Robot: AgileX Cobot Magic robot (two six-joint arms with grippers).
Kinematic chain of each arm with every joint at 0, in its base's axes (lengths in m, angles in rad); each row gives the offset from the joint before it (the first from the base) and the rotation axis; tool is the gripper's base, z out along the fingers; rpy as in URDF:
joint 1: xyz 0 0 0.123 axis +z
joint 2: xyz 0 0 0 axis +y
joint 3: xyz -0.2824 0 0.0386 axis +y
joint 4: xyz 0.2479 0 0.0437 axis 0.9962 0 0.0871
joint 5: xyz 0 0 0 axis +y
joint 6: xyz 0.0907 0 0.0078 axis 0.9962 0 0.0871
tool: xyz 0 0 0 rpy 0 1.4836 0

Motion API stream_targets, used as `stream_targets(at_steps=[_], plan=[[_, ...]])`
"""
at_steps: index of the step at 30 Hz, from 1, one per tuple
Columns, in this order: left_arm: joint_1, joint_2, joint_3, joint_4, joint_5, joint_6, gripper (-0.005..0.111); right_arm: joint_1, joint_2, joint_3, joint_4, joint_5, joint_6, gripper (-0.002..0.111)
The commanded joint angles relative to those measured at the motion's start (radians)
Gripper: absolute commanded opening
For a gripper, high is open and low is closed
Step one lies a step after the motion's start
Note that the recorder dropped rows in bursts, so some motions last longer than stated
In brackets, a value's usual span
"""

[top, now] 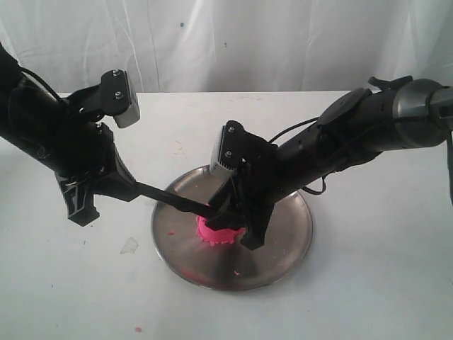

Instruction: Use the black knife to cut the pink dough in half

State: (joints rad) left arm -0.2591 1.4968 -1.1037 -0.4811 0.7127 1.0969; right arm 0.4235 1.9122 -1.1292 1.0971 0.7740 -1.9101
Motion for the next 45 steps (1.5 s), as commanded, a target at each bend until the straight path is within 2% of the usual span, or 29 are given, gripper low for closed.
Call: stream_targets(at_steps=[1, 8, 13, 15, 20, 23, 33, 38, 41, 45], plan=[[-0.004, -0.009, -0.003, -0.020, -0.006, 0.002, 0.000, -0.004, -0.001, 0.002, 0.014, -0.017, -0.023, 0.036], [-0.004, -0.009, -0.003, -0.020, -0.009, 0.002, 0.000, -0.004, 0.020, -0.005, 0.014, -0.038, -0.023, 0.036], [-0.004, -0.009, -0.003, -0.020, -0.009, 0.002, 0.000, -0.004, 0.035, -0.026, 0.013, -0.030, -0.023, 0.031], [-0.004, -0.009, -0.003, -0.020, -0.009, 0.002, 0.000, -0.004, 0.035, -0.037, 0.013, -0.030, -0.023, 0.027], [-0.004, -0.009, -0.003, -0.020, -0.011, 0.002, 0.000, -0.004, 0.028, -0.037, 0.013, -0.010, -0.015, 0.000], [-0.004, -0.009, -0.003, -0.020, -0.011, 0.002, 0.000, -0.004, 0.004, -0.037, -0.020, -0.016, 0.031, 0.000], [-0.004, -0.009, -0.003, -0.020, -0.036, 0.002, 0.000, -0.004, -0.219, -0.037, -0.543, -0.083, 0.540, 0.000], [-0.004, -0.055, -0.003, 0.001, -0.147, 0.002, 0.000, -0.004, -0.290, -0.037, -0.862, -0.028, 0.811, 0.000], [-0.004, -0.102, -0.003, -0.001, -0.203, -0.001, 0.000, -0.004, -0.308, -0.037, -0.934, -0.016, 0.906, 0.000], [-0.004, -0.148, -0.003, -0.001, -0.185, -0.001, 0.000, 0.002, -0.317, -0.037, -0.969, 0.028, 0.928, 0.000]])
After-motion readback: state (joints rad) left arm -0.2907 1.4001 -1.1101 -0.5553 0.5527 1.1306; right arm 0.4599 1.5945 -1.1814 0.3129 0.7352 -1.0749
